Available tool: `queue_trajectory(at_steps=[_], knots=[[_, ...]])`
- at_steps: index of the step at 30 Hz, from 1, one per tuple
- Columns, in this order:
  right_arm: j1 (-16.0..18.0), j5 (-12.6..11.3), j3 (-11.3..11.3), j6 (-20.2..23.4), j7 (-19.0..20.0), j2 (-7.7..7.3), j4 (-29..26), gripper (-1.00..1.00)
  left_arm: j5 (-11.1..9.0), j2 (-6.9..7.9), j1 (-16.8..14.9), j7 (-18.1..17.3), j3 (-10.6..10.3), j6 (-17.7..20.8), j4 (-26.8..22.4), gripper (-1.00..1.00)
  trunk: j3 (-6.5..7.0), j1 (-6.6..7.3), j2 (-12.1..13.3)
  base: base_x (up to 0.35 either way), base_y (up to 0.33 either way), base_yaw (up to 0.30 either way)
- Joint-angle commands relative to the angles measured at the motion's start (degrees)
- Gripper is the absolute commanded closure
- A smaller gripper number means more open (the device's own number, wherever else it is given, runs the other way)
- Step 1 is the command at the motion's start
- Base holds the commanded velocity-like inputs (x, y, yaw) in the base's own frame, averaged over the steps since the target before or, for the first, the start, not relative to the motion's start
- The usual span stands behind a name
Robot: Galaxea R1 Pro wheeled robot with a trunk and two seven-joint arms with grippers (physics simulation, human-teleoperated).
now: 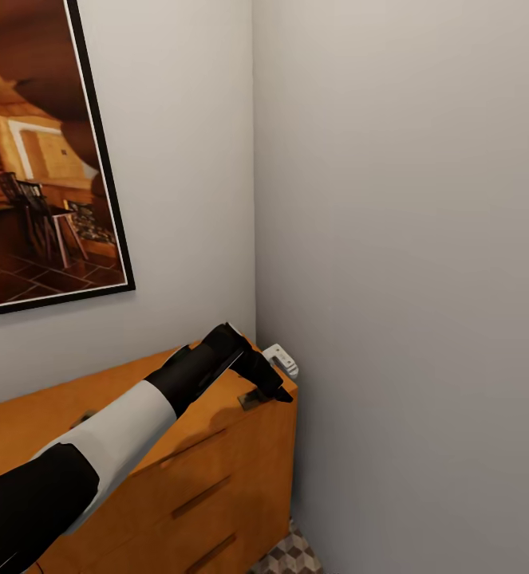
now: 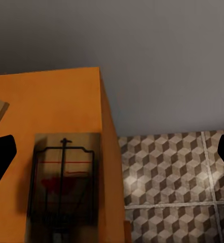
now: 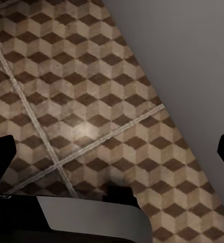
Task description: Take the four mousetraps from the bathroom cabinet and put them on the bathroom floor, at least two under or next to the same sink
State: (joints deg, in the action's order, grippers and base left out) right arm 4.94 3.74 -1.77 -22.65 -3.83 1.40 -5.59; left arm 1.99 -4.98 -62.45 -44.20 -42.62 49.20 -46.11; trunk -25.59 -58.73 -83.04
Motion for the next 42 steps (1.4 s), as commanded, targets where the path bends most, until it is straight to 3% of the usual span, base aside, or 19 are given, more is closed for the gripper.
queue_trajectory(at_steps=[1, 42], knots=[[0.0, 0.4, -0.2, -0.1, -0.4, 0.01, 0.0, -1.00, 0.2, -0.01, 0.0, -0.3, 0.0, 0.3, 0.0, -1.00, -0.07, 0.00, 0.0, -0.040, 0.014, 0.000], [0.0, 0.4, -0.2, -0.1, -0.4, -0.07, 0.1, -1.00, 0.1, -0.03, 0.0, -0.3, 0.0, 0.3, -0.1, -1.00, -0.07, 0.00, 0.0, -0.044, 0.008, 0.000]])
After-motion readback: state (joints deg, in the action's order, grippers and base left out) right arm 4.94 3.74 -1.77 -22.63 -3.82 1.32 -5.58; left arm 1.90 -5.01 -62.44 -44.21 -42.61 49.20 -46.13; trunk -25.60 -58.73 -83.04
